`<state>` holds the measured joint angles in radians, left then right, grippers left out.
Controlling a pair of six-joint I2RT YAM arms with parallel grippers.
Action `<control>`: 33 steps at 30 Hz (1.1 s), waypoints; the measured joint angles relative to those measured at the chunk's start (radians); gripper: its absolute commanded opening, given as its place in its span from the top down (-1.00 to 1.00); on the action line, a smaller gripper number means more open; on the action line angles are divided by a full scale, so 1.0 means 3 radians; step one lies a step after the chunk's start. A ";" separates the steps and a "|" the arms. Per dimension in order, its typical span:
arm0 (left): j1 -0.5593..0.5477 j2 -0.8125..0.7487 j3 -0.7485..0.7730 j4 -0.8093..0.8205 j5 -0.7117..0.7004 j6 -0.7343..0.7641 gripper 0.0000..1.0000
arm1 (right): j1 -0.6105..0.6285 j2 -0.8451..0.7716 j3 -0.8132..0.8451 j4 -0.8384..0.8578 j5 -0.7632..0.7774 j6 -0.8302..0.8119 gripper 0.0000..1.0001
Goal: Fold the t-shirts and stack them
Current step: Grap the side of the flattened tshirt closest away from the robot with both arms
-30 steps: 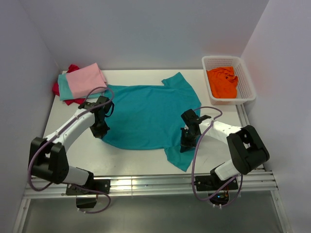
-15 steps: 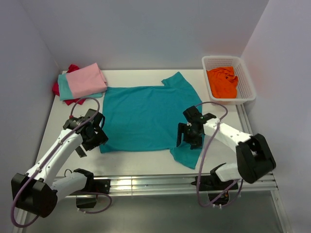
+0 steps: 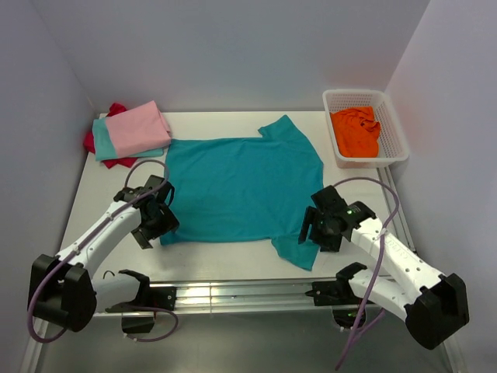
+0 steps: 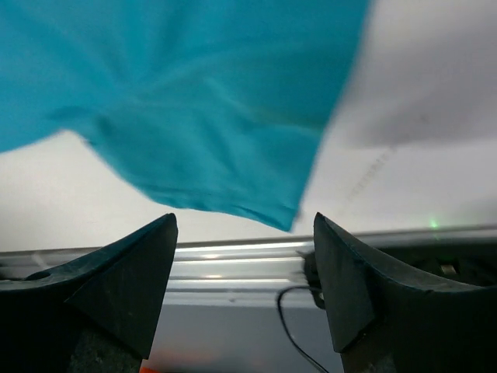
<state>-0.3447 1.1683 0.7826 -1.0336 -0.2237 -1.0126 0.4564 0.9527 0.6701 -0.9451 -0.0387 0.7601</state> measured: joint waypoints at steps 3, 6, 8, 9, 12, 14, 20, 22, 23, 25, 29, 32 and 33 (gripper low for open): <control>0.0000 0.0084 0.0000 0.0066 0.0008 -0.0013 -0.53 | -0.0004 -0.0123 -0.0189 -0.0207 0.0037 0.0108 -0.50; 0.0000 0.0219 -0.0004 0.0161 0.0029 -0.0023 -0.47 | -0.0004 -0.0230 -0.0334 -0.0324 0.0024 0.0207 -0.46; -0.0001 0.0318 -0.0017 0.0230 0.0036 -0.0034 -0.41 | -0.0004 -0.0282 -0.0409 -0.0367 0.0004 0.0276 -0.43; -0.0001 0.0360 -0.0029 0.0261 0.0042 -0.0050 -0.39 | -0.0004 -0.0306 -0.0427 -0.0385 0.0000 0.0300 -0.41; -0.0001 0.0418 -0.0080 0.0342 0.0057 -0.0099 -0.35 | -0.0004 -0.0415 -0.0474 -0.0390 -0.0053 0.0394 -0.33; -0.0001 0.0418 -0.0109 0.0370 0.0056 -0.0127 -0.35 | -0.0004 -0.0450 -0.0529 -0.0366 -0.0120 0.0445 -0.31; -0.0014 0.0418 -0.0125 0.0380 0.0037 -0.0230 -0.30 | -0.0004 -0.0462 -0.0828 -0.0202 -0.0308 0.0570 -0.20; -0.0017 0.0418 -0.0125 0.0383 0.0020 -0.0254 -0.29 | -0.0004 -0.0456 -0.0871 -0.0146 -0.0354 0.0607 -0.13; -0.0017 0.0418 -0.0125 0.0384 0.0017 -0.0261 -0.29 | -0.0004 -0.0453 -0.0884 -0.0108 -0.0367 0.0628 -0.11; -0.0019 0.0418 -0.0125 0.0395 0.0000 -0.0272 -0.27 | -0.0004 -0.0435 -0.0894 -0.0046 -0.0389 0.0646 -0.07; -0.0019 0.0418 -0.0125 0.0426 -0.0018 -0.0273 -0.26 | -0.0004 -0.0348 -0.0908 0.0112 -0.0404 0.0680 -0.04; -0.0019 0.0416 -0.0125 0.0440 -0.0036 -0.0275 -0.25 | -0.0004 -0.0258 -0.0908 0.0207 -0.0402 0.0693 0.01; -0.0019 0.0416 -0.0125 0.0440 -0.0036 -0.0275 -0.24 | -0.0004 -0.0235 -0.0908 0.0231 -0.0399 0.0697 0.03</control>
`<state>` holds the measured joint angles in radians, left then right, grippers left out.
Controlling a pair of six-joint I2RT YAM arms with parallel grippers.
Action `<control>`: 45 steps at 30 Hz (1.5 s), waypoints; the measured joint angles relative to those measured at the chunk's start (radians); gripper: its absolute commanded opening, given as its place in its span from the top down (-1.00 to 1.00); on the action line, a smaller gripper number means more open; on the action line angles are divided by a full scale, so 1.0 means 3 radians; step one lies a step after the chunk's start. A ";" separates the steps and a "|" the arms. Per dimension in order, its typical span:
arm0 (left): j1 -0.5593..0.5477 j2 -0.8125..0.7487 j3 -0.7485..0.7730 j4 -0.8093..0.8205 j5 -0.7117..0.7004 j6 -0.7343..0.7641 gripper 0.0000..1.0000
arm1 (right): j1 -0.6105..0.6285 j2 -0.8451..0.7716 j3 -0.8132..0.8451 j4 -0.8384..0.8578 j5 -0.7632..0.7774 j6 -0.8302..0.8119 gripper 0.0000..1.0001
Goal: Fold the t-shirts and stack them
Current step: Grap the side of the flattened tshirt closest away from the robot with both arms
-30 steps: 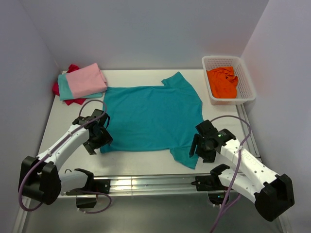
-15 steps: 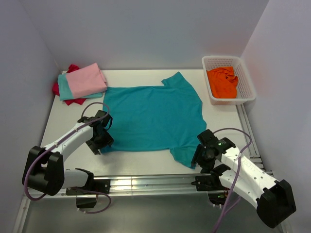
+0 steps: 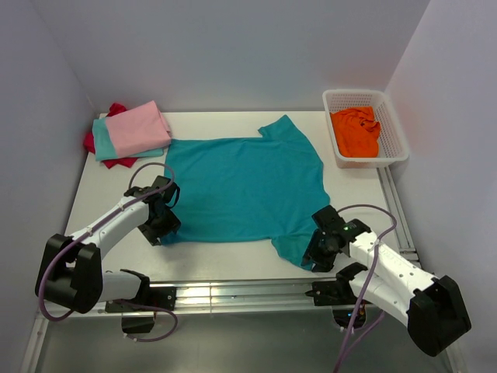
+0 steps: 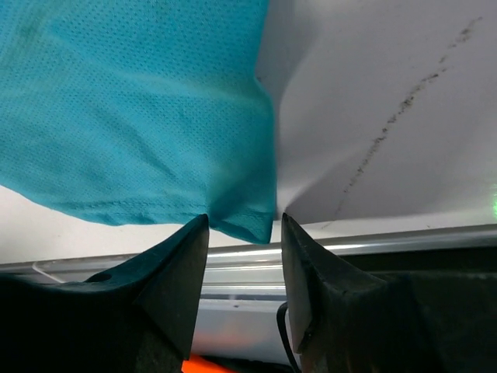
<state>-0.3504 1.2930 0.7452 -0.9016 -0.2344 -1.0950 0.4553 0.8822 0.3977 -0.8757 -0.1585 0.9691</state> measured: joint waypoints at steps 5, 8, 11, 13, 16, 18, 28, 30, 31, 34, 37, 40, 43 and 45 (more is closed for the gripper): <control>0.0000 0.0000 0.0000 0.0001 0.0000 0.0001 -0.17 | 0.0000 0.0085 0.0000 0.0079 0.0029 0.0009 0.17; 0.0000 0.0000 0.0000 0.0001 -0.0004 -0.0003 -0.05 | 0.0000 0.0126 0.0000 0.0086 0.0038 -0.0004 0.52; 0.0000 0.0000 0.0000 0.0001 -0.0014 -0.0008 0.04 | 0.0000 0.0150 0.0000 0.0090 0.0067 -0.0004 0.77; -0.0001 0.0000 0.0000 0.0001 -0.0027 -0.0009 -0.06 | 0.0000 0.0150 0.0000 0.0092 0.0076 -0.0017 0.96; -0.0001 0.0000 0.0000 -0.0001 -0.0060 -0.0025 -0.34 | 0.0000 0.0150 0.0000 0.0090 0.0078 -0.0029 1.00; -0.0003 0.0000 0.0000 -0.0005 -0.0075 -0.0056 -0.42 | 0.0000 0.0150 0.0000 0.0092 0.0078 -0.0042 1.00; -0.0070 0.0108 -0.0006 -0.0020 -0.0150 -0.0197 -0.09 | 0.0000 0.0186 0.0020 0.0089 0.0083 -0.0103 1.00; -0.0081 0.0184 -0.0034 0.0003 -0.0183 -0.0235 -0.08 | 0.0000 0.0212 0.0036 0.0085 0.0104 -0.0134 1.00; -0.0081 0.0212 -0.0056 0.0014 -0.0195 -0.0248 -0.09 | 0.0000 0.0220 0.0041 0.0084 0.0108 -0.0145 1.00; -0.0081 0.0303 -0.0121 0.0048 -0.0220 -0.0277 -0.08 | 0.0000 0.0238 0.0061 0.0072 0.0140 -0.0177 1.00; -0.0085 0.0322 -0.0120 0.0066 -0.0233 -0.0309 0.10 | 0.0000 0.0239 0.0092 0.0043 0.0168 -0.0220 1.00; -0.0098 0.0328 -0.0136 0.0160 -0.0221 -0.0333 0.25 | 0.0000 0.0249 0.0141 -0.0003 0.0202 -0.0251 1.00; -0.0109 0.0327 -0.0150 0.0203 -0.0221 -0.0343 0.37 | 0.0000 0.0253 0.0195 -0.0047 0.0217 -0.0277 1.00; -0.0116 0.0328 -0.0150 0.0231 -0.0216 -0.0370 0.80 | 0.0000 0.0253 0.0210 -0.0064 0.0224 -0.0295 1.00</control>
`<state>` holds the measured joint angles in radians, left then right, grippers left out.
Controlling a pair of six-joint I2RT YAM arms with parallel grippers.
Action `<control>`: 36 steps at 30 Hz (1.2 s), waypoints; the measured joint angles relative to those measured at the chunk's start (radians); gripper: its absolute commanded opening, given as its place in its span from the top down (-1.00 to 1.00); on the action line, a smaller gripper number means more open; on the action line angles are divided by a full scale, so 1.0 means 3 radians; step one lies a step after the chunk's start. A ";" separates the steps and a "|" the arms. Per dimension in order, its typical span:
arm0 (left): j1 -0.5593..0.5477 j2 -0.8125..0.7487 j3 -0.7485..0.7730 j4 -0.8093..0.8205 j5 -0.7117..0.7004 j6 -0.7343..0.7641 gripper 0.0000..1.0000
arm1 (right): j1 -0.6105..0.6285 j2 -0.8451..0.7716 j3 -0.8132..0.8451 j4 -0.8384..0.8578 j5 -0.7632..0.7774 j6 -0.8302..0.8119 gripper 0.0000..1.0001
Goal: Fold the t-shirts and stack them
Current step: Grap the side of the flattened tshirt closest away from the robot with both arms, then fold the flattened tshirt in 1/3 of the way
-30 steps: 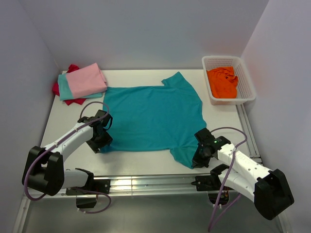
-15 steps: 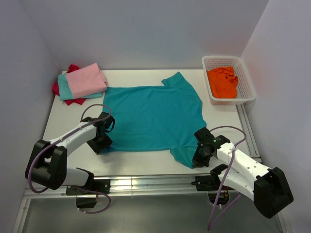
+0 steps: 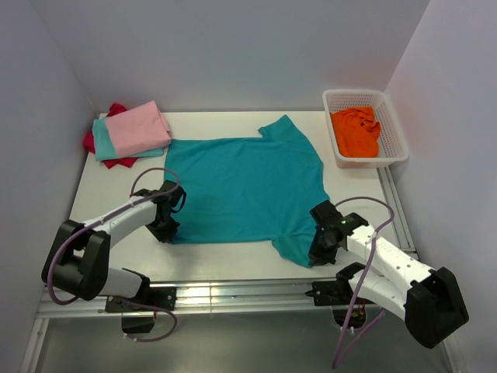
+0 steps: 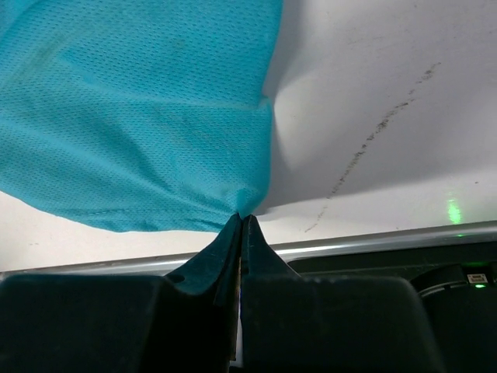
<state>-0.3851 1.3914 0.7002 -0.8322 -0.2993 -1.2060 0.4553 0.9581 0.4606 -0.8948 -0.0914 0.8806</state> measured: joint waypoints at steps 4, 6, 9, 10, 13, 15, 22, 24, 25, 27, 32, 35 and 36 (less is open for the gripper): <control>-0.0004 -0.0003 0.0009 0.0043 0.0004 -0.0004 0.99 | 0.0000 -0.0001 0.0019 -0.0061 0.0003 -0.0025 1.00; -0.0004 -0.0014 0.0013 0.0038 0.0005 -0.0006 0.99 | 0.0000 -0.0006 0.0065 -0.0106 0.0005 -0.0037 1.00; -0.0003 -0.0028 0.0023 -0.0036 -0.0019 -0.0006 0.99 | 0.0000 -0.0025 0.0203 -0.0217 0.0024 -0.0050 1.00; -0.0003 -0.0037 0.0034 -0.0079 -0.0029 -0.0005 0.99 | 0.0000 -0.0029 0.0278 -0.0263 0.0037 -0.0055 1.00; 0.0001 -0.0097 0.0198 -0.0310 -0.0056 0.0003 0.99 | 0.0000 -0.0024 0.0546 -0.0366 0.0081 -0.0078 1.00; 0.0001 -0.0140 0.0371 -0.0409 -0.0070 0.0011 0.99 | 0.0000 0.0015 0.0736 -0.0429 0.0102 -0.0095 1.00; 0.0001 -0.0156 0.0913 -0.0607 -0.0081 0.0069 0.99 | 0.0000 0.0331 0.1289 -0.0487 0.0155 -0.0177 1.00; 0.0013 -0.0121 0.1054 -0.0657 -0.0092 0.0095 0.99 | 0.0000 0.0453 0.1419 -0.0493 0.0168 -0.0214 1.00; 0.0020 -0.0089 0.1125 -0.0665 -0.0097 0.0118 0.99 | -0.0001 0.0524 0.1492 -0.0493 0.0172 -0.0229 1.00; 0.0050 -0.0013 0.1256 -0.0690 -0.0104 0.0150 0.99 | -0.0020 0.0645 0.1616 -0.0492 0.0181 -0.0276 1.00; 0.0189 0.0224 0.1545 -0.0703 -0.0104 0.0291 0.99 | -0.0173 0.0954 0.1910 -0.0487 0.0239 -0.0426 1.00; 0.0305 0.0383 0.1743 -0.0708 -0.0107 0.0393 0.99 | -0.0306 0.1148 0.2089 -0.0482 0.0263 -0.0526 1.00; 0.0338 0.0430 0.1803 -0.0706 -0.0108 0.0421 0.99 | -0.0357 0.1226 0.2163 -0.0477 0.0273 -0.0566 1.00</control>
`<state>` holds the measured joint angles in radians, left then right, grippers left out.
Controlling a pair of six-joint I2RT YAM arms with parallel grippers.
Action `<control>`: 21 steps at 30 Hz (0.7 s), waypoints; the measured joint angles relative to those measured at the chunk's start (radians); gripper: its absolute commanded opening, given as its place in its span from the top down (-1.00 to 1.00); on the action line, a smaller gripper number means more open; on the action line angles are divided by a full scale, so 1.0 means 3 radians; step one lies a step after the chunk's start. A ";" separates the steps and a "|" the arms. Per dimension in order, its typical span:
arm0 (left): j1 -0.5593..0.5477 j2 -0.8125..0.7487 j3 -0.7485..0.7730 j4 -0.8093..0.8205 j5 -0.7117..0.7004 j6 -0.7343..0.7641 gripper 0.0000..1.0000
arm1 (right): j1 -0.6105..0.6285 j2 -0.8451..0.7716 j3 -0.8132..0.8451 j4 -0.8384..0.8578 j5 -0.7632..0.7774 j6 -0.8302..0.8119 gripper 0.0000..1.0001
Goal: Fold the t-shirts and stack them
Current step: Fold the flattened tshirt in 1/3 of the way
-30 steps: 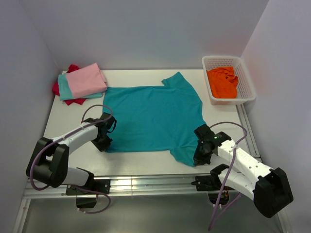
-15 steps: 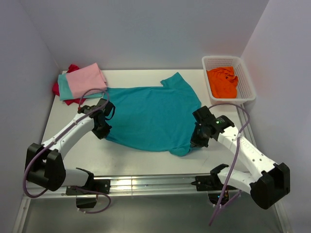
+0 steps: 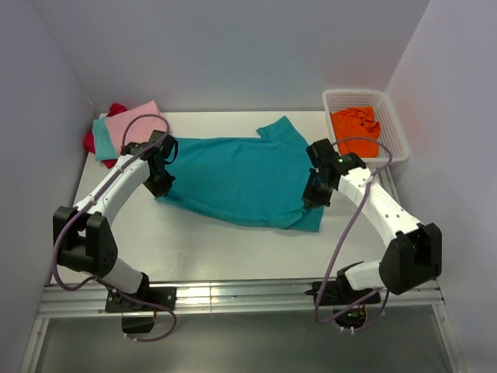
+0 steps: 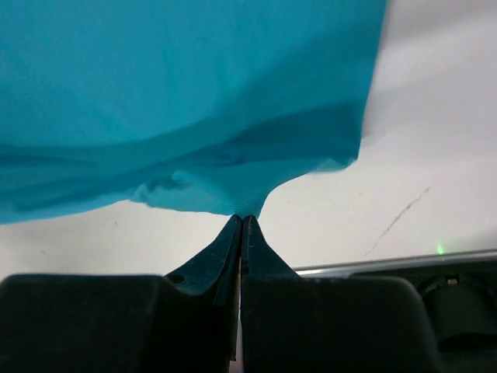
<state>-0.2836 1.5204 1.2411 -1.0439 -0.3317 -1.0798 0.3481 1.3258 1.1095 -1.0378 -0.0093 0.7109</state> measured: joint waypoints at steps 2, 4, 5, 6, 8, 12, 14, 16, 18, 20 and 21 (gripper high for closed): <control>0.0069 0.0111 0.0127 0.0003 -0.0004 0.0078 0.99 | -0.0085 0.0151 0.0126 0.0010 0.0008 -0.0058 1.00; 0.0135 0.0239 0.0251 0.0022 -0.0004 0.0153 0.99 | -0.0169 0.0323 0.0277 0.0019 0.0013 -0.0114 1.00; 0.0169 0.0317 0.0313 0.0038 -0.0005 0.0187 0.99 | -0.0202 0.0417 0.0350 0.0027 0.0018 -0.0139 1.00; 0.0195 0.0380 0.0357 0.0052 -0.0005 0.0224 0.99 | -0.0228 0.0502 0.0429 0.0029 0.0023 -0.0160 1.00; 0.0240 0.0525 0.0450 0.0072 -0.0003 0.0275 0.99 | -0.0272 0.0724 0.0595 0.0055 0.0031 -0.0191 1.00; 0.0323 0.0894 0.0694 0.0136 0.0005 0.0362 0.99 | -0.0313 0.1202 0.0978 0.0064 0.0032 -0.0235 1.00; 0.0361 0.1091 0.0838 0.0150 0.0018 0.0399 0.99 | -0.0326 0.1475 0.1226 0.0065 0.0031 -0.0248 1.00; 0.0403 0.1277 0.0985 0.0175 0.0045 0.0430 0.99 | -0.0333 0.1755 0.1526 0.0041 0.0036 -0.0258 1.00; 0.0440 0.1422 0.1133 0.0178 0.0066 0.0455 0.99 | -0.0336 0.1971 0.1806 -0.0004 0.0057 -0.0267 1.00; 0.0476 0.1555 0.1289 0.0169 0.0079 0.0481 0.99 | -0.0341 0.2146 0.2056 -0.0018 0.0075 -0.0272 1.00; 0.0492 0.1619 0.1368 0.0181 0.0092 0.0492 0.93 | -0.0345 0.2225 0.2182 -0.0039 0.0088 -0.0272 1.00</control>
<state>-0.1360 2.0060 1.6516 -0.9897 -0.3042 -0.9321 0.2447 1.9934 1.7641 -1.0496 0.0170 0.6292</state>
